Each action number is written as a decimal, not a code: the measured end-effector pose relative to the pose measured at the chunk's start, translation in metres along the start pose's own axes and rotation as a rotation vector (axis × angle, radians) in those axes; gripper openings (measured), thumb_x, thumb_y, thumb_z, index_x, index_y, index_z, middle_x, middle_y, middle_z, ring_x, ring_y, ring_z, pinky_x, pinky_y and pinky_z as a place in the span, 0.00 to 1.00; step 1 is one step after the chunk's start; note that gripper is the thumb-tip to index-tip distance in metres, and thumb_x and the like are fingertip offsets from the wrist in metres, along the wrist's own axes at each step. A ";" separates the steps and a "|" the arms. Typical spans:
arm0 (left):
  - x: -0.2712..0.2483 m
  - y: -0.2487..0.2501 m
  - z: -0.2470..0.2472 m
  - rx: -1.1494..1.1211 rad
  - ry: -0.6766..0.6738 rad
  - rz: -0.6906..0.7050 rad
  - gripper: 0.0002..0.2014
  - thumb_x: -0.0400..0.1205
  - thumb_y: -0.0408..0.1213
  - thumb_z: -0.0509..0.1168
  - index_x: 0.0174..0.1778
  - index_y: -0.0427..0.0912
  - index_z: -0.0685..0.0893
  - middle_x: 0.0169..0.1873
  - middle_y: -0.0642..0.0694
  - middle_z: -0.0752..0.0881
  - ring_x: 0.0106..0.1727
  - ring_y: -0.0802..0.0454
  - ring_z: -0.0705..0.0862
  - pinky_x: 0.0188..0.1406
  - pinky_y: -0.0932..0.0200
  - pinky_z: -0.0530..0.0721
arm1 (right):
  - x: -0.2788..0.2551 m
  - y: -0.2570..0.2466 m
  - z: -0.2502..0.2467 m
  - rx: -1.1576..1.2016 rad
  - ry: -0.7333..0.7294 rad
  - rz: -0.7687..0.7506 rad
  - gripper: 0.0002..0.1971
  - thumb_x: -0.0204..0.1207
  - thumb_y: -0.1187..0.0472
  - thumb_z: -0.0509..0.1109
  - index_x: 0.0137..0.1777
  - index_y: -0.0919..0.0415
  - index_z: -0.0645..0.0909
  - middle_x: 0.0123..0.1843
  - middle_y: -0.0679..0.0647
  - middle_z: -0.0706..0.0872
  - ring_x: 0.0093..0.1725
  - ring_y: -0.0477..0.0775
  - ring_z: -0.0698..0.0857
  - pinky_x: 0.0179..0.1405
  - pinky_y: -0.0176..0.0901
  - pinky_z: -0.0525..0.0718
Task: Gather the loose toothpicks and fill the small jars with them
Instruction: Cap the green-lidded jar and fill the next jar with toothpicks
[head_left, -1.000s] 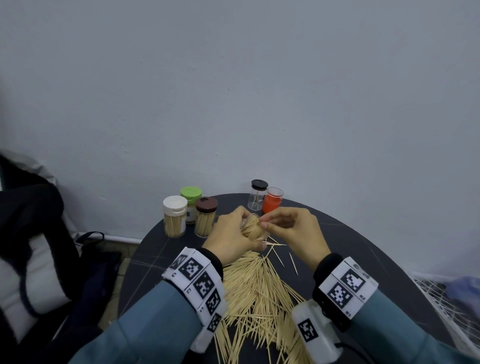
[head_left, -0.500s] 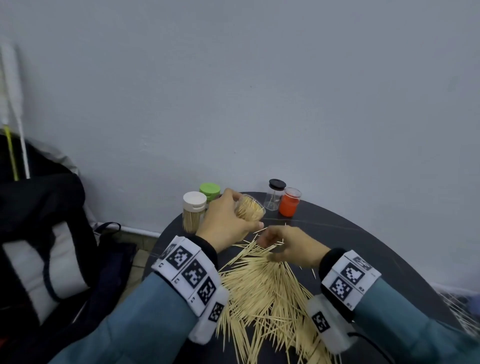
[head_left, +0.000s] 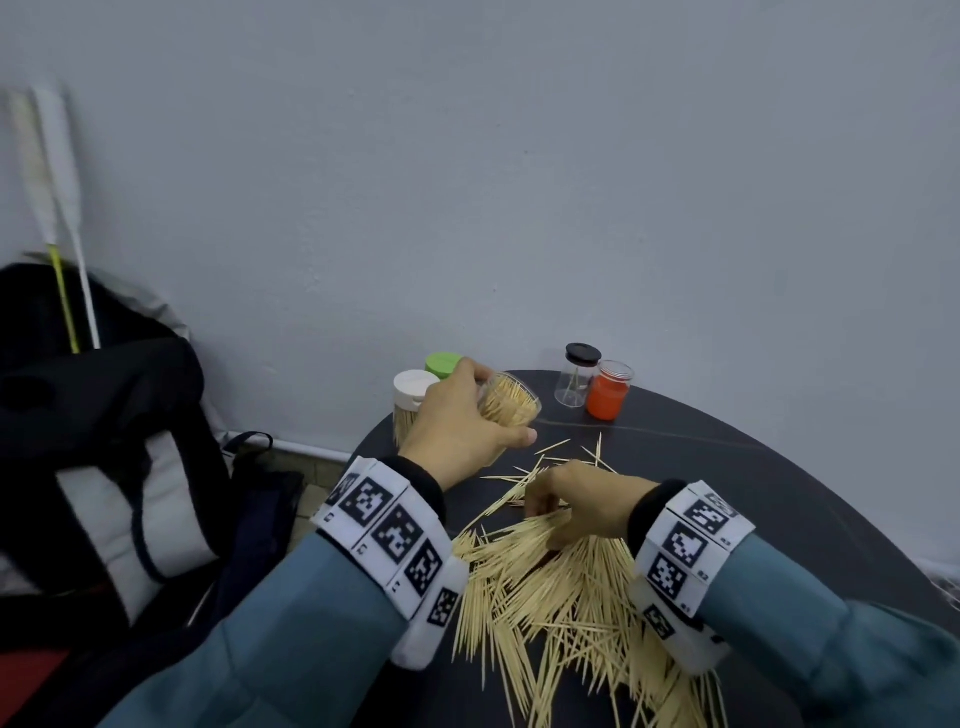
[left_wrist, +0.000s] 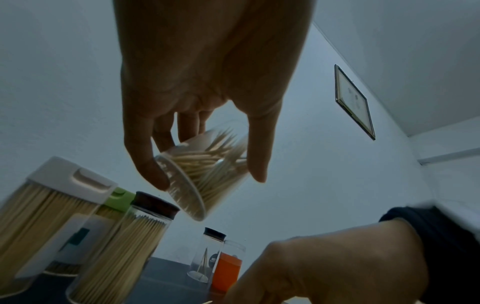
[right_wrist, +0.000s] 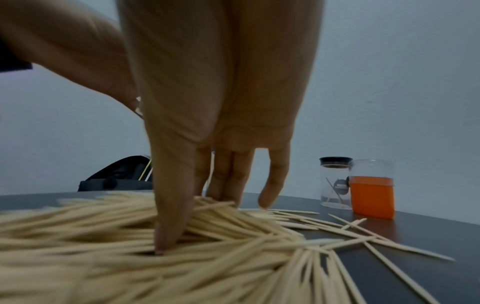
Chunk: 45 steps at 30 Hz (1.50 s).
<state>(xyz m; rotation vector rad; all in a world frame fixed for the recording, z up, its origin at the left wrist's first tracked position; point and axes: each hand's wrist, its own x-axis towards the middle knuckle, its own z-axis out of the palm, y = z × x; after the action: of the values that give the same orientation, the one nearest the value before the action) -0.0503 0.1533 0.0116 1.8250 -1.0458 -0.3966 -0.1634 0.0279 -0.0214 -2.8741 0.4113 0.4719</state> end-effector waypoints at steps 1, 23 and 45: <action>0.000 0.000 0.000 0.003 -0.004 -0.001 0.33 0.69 0.41 0.79 0.67 0.43 0.71 0.52 0.54 0.76 0.51 0.59 0.75 0.48 0.67 0.71 | -0.001 0.001 0.000 -0.009 0.012 -0.001 0.16 0.71 0.63 0.75 0.59 0.62 0.81 0.56 0.55 0.84 0.53 0.51 0.80 0.55 0.39 0.78; 0.003 0.001 0.017 0.051 -0.016 0.001 0.32 0.68 0.43 0.80 0.64 0.45 0.72 0.57 0.50 0.80 0.55 0.55 0.80 0.53 0.60 0.79 | -0.029 0.031 -0.005 0.087 0.356 0.061 0.08 0.78 0.60 0.68 0.54 0.63 0.81 0.44 0.52 0.85 0.43 0.48 0.81 0.43 0.37 0.77; 0.008 0.010 0.052 0.015 -0.089 0.032 0.30 0.68 0.41 0.80 0.62 0.44 0.73 0.52 0.52 0.82 0.50 0.56 0.81 0.47 0.63 0.79 | -0.044 0.059 -0.036 0.710 0.711 0.153 0.05 0.76 0.62 0.71 0.48 0.63 0.84 0.38 0.51 0.91 0.32 0.31 0.86 0.30 0.20 0.76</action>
<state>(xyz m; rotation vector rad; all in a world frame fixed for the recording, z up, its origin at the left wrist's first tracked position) -0.0847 0.1155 -0.0040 1.8150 -1.1405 -0.4551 -0.2109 -0.0258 0.0181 -2.2174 0.7243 -0.5971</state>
